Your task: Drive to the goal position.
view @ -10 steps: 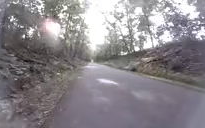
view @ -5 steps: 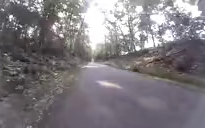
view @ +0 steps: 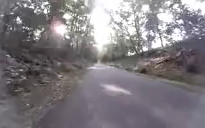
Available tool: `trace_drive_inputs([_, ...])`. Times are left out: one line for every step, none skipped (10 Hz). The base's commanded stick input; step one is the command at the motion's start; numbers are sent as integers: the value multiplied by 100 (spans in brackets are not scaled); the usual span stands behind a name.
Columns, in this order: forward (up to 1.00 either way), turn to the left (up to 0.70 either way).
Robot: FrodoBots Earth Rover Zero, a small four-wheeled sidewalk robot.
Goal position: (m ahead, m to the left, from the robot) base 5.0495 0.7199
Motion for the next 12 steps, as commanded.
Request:
trace_drive_inputs([70,4])
trace_drive_inputs([70,1])
trace_drive_inputs([70,1])
trace_drive_inputs([70,1])
trace_drive_inputs([70,1])
trace_drive_inputs([70,2])
trace_drive_inputs([70,1])
trace_drive_inputs([70,2])
trace_drive_inputs([70,1])
trace_drive_inputs([70,1])
trace_drive_inputs([70,1])
trace_drive_inputs([70,1])
